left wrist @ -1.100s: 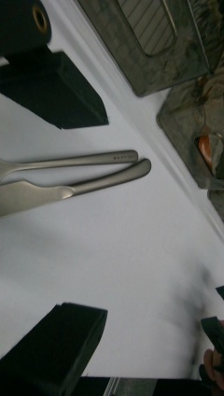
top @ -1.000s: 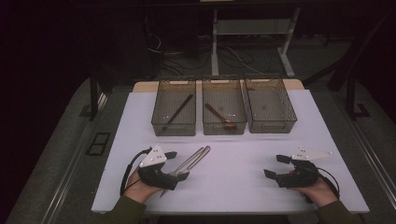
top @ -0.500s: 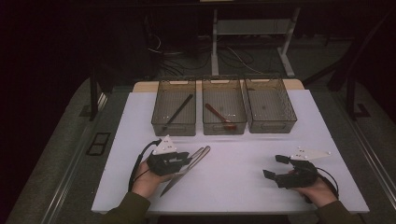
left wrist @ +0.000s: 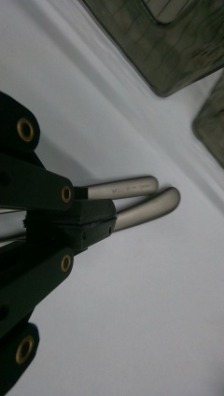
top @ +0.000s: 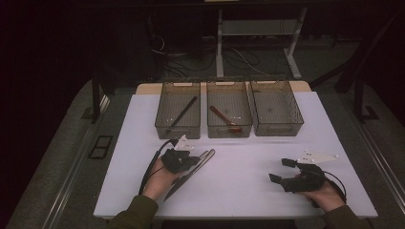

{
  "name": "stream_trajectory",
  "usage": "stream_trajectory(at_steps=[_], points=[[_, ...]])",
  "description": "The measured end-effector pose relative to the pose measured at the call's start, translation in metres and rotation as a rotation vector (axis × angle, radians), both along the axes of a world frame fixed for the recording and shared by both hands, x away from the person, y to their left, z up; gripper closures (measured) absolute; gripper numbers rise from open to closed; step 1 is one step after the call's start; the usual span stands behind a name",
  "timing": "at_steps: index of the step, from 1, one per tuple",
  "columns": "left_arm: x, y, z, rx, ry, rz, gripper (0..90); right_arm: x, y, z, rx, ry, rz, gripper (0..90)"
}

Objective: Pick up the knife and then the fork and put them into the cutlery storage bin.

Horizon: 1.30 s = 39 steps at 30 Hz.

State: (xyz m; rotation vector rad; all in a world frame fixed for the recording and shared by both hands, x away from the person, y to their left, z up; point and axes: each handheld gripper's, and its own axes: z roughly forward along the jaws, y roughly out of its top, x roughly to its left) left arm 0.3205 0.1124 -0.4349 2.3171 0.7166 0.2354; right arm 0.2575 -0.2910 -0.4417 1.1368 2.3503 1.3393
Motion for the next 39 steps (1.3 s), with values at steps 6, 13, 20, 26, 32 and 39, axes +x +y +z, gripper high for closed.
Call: stream_trajectory(at_steps=[6, 13, 20, 26, 32, 39], points=[[0.0, -0.004, 0.0, 0.032, 0.021, -0.022, 89.1, 0.0, 0.0, 0.0, -0.001, 0.002, 0.002, 18.3], [0.005, -0.011, 0.004, 0.064, 0.023, 0.0, 89.1, 0.0, 0.0, 0.0, 0.0, 0.0, 0.001, 18.3], [0.014, -0.018, 0.003, 0.082, 0.034, -0.008, 89.2, 0.0, -0.001, 0.0, 0.002, -0.003, 0.003, 18.3], [0.014, -0.024, 0.002, 0.103, 0.035, -0.017, 89.3, 0.0, -0.001, 0.0, 0.001, -0.001, 0.005, 18.3], [0.011, -0.031, 0.0, 0.111, 0.049, -0.045, 89.3, 0.0, 0.0, 0.001, 0.003, 0.003, 0.005, 18.3], [0.006, -0.041, 0.001, 0.117, 0.045, -0.094, 89.3, 0.0, 0.0, 0.001, 0.004, 0.001, 0.006, 18.3]])
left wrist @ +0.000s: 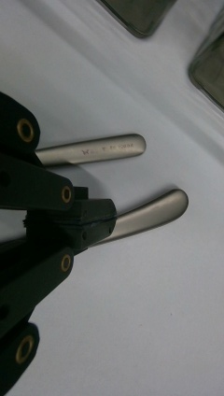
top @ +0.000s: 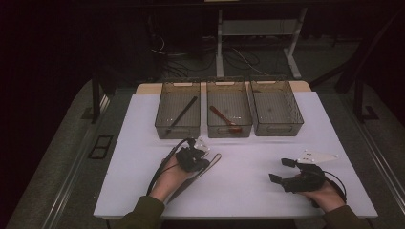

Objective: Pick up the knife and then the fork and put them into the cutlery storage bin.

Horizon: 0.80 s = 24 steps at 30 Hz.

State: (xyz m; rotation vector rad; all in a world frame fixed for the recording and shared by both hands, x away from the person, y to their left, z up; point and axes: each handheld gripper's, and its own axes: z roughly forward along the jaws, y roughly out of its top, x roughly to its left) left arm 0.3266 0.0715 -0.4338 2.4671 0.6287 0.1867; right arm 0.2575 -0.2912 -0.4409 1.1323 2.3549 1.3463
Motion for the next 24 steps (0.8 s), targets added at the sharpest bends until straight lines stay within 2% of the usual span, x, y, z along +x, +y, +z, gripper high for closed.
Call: stream_trajectory(at_steps=[1, 8, 9, 10, 13, 17, 19, 20, 23, 24], points=[[-0.001, -0.001, 0.0, -0.005, 0.01, -0.01, 89.3, 0.0, 0.0, 0.0, 0.0, 0.0, 0.001, 18.3], [-0.006, -0.012, -0.001, -0.009, 0.006, -0.074, 89.3, 0.0, 0.0, 0.0, 0.0, -0.001, 0.003, 18.3], [-0.009, -0.014, -0.001, -0.029, 0.031, -0.063, 89.3, 0.0, 0.0, 0.0, 0.0, -0.001, 0.003, 18.3], [-0.008, -0.015, -0.001, -0.029, 0.024, -0.096, 89.3, 0.0, 0.0, 0.0, 0.0, -0.001, 0.002, 18.3], [-0.013, -0.022, -0.001, -0.04, 0.038, -0.12, 89.3, 0.0, 0.0, 0.0, 0.0, -0.001, 0.003, 18.3], [-0.019, -0.03, 0.0, -0.085, 0.056, -0.153, 89.3, 0.0, 0.0, 0.0, 0.0, -0.002, 0.003, 18.3], [-0.021, -0.033, 0.001, -0.097, 0.047, -0.168, 89.3, 0.0, 0.0, 0.0, 0.001, -0.002, 0.004, 18.3], [-0.02, -0.033, 0.002, -0.079, 0.038, -0.18, 89.3, 0.0, 0.0, 0.0, 0.0, -0.002, 0.004, 18.3], [-0.022, -0.032, 0.001, -0.074, 0.042, -0.165, 89.2, 0.0, 0.0, 0.001, 0.002, -0.004, 0.006, 18.3], [-0.02, -0.03, 0.002, -0.067, 0.027, -0.178, 89.1, 0.0, 0.0, 0.001, 0.002, -0.004, 0.006, 18.3]])
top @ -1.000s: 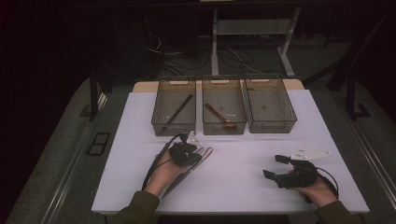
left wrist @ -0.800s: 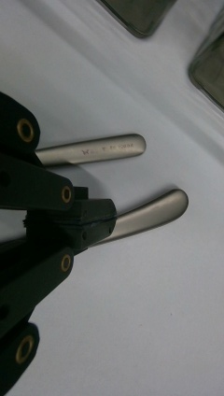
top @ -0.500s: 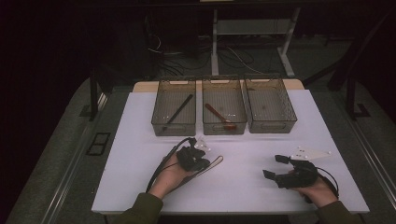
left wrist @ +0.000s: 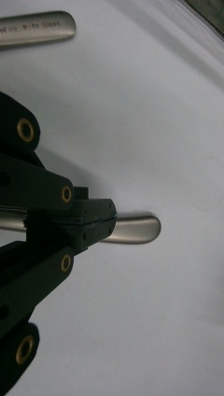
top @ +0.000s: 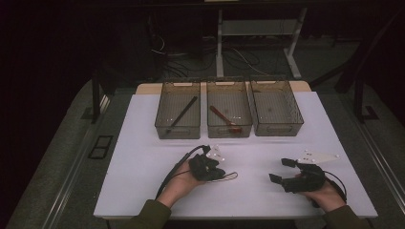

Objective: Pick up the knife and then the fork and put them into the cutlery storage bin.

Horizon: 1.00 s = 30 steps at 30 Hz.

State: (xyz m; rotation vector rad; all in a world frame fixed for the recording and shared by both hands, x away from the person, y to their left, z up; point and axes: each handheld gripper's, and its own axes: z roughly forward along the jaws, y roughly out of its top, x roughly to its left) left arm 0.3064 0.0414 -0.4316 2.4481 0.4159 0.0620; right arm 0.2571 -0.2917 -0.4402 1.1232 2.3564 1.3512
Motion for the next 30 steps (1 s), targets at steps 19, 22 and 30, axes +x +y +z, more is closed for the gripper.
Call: stream_trajectory(at_steps=[19, 22, 30], points=[[-0.023, 0.04, -0.002, -0.043, -0.07, -0.008, 63.6, 0.0, -0.001, 0.001, 0.004, 0.0, -0.001, 18.3], [-0.021, 0.04, -0.004, -0.028, -0.077, -0.009, 66.9, 0.0, -0.001, 0.001, 0.005, -0.001, 0.0, 18.3], [-0.02, 0.04, -0.011, -0.036, -0.056, -0.033, 73.4, 0.0, -0.001, 0.001, 0.005, -0.001, 0.002, 18.3]])
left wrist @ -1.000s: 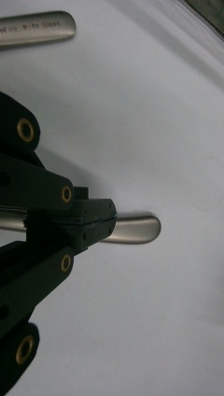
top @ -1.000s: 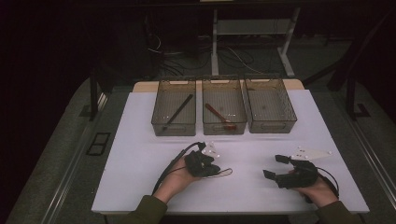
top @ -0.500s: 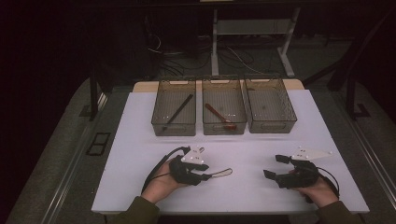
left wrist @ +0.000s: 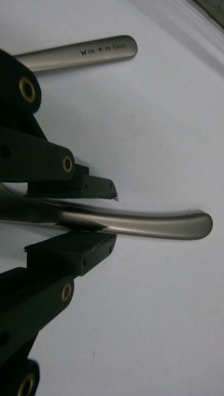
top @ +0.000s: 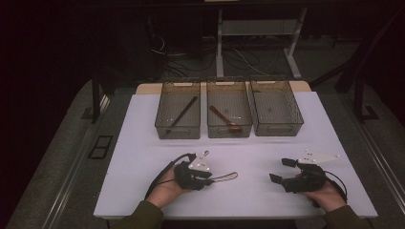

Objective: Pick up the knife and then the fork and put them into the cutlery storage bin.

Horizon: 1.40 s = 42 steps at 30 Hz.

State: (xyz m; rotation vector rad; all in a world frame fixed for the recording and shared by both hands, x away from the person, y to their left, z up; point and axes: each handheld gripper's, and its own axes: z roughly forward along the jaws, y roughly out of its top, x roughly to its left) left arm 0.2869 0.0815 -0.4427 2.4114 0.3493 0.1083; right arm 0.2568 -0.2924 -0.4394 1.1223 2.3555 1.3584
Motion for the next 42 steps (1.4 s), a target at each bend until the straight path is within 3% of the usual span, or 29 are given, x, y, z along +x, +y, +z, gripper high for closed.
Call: stream_trajectory(at_steps=[3, 4, 6, 13, 21, 22, 29, 33, 42], points=[[0.0, 0.0, 0.0, 0.004, 0.001, -0.009, 77.2, 0.0, 0.0, 0.0, -0.002, 0.0, 0.001, 18.3], [-0.002, -0.002, -0.001, -0.013, 0.003, 0.004, 77.9, 0.0, 0.0, 0.0, -0.002, 0.0, 0.002, 18.3], [-0.002, -0.002, 0.0, 0.0, 0.001, 0.001, 79.1, 0.0, 0.001, 0.0, 0.001, -0.005, 0.006, 18.3], [-0.001, -0.002, 0.001, -0.01, 0.02, 0.011, 79.3, 0.001, -0.001, 0.001, 0.015, 0.005, 0.007, 18.3], [-0.003, -0.006, 0.007, -0.012, 0.027, -0.015, 79.4, 0.001, -0.004, 0.007, 0.01, 0.004, 0.029, 14.8], [-0.005, -0.007, 0.008, -0.031, 0.029, -0.004, 79.4, 0.001, -0.003, 0.009, 0.004, 0.004, 0.04, 14.8], [-0.008, -0.01, 0.017, -0.053, 0.021, -0.032, 79.4, 0.0, 0.004, 0.02, -0.051, 0.018, 0.125, 14.8], [-0.01, -0.012, 0.025, -0.076, 0.022, -0.055, 79.4, 0.001, 0.015, 0.026, -0.093, -0.001, 0.195, 14.8], [-0.015, -0.025, 0.036, -0.087, 0.01, -0.136, 79.4, 0.009, 0.049, 0.044, -0.103, -0.034, 0.376, 17.2]])
